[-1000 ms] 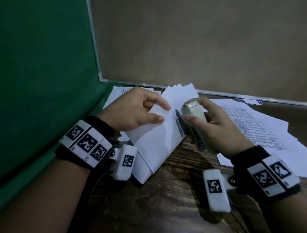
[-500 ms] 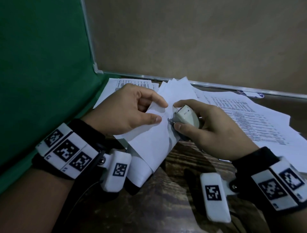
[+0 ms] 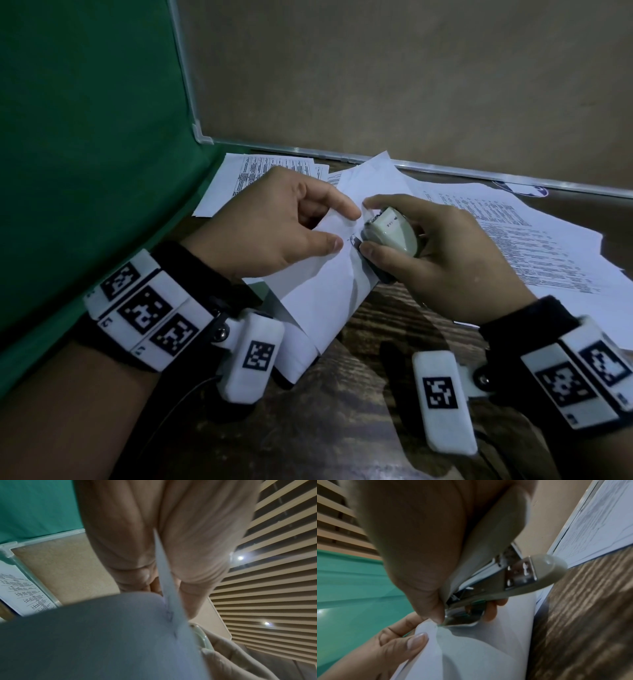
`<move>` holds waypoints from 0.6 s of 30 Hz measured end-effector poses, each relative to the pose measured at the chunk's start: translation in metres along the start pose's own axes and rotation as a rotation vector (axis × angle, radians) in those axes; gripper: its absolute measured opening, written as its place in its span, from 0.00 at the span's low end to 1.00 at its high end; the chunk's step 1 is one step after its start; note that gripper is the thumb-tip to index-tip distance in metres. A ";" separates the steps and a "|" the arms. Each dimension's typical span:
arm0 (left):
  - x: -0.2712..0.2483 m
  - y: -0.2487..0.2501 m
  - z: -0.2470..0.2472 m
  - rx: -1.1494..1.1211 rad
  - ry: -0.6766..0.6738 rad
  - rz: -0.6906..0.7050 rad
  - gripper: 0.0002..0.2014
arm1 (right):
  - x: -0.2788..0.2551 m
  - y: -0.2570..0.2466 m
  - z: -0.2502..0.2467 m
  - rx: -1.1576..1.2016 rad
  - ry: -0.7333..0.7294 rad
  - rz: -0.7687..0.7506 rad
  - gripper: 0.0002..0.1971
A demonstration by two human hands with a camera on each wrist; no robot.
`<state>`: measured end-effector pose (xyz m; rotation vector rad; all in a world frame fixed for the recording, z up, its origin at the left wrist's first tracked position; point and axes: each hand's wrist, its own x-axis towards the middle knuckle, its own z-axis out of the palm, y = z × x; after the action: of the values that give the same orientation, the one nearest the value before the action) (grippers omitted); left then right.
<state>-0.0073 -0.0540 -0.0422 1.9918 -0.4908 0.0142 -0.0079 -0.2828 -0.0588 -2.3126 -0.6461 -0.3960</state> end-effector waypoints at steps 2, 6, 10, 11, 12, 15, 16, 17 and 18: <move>0.000 0.000 0.000 0.011 0.000 0.000 0.16 | 0.000 0.000 0.000 0.001 0.001 -0.001 0.20; 0.000 0.001 -0.001 0.015 0.001 -0.032 0.16 | -0.001 -0.001 0.002 0.008 0.018 -0.011 0.20; -0.002 0.002 -0.001 0.004 -0.009 -0.044 0.16 | -0.001 -0.002 0.002 0.004 0.033 -0.015 0.20; -0.002 0.002 -0.001 0.009 -0.007 -0.051 0.16 | -0.002 -0.002 0.002 0.006 0.031 -0.012 0.20; -0.002 0.003 -0.001 0.014 -0.005 -0.055 0.16 | -0.002 -0.003 0.002 0.007 0.028 -0.010 0.20; -0.002 0.003 -0.001 0.021 -0.004 -0.053 0.16 | -0.001 -0.002 0.003 0.014 0.022 -0.002 0.20; -0.002 0.003 0.000 0.018 -0.004 -0.053 0.16 | -0.001 -0.001 0.003 0.027 0.017 0.005 0.20; -0.001 0.003 0.001 0.021 -0.005 -0.051 0.16 | 0.000 0.000 0.003 0.044 0.010 0.014 0.20; -0.002 0.003 0.002 0.032 -0.006 -0.047 0.16 | 0.000 0.001 0.004 0.059 0.002 0.024 0.20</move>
<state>-0.0105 -0.0567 -0.0409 2.0348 -0.4498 -0.0128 -0.0069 -0.2807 -0.0618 -2.2614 -0.6207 -0.3627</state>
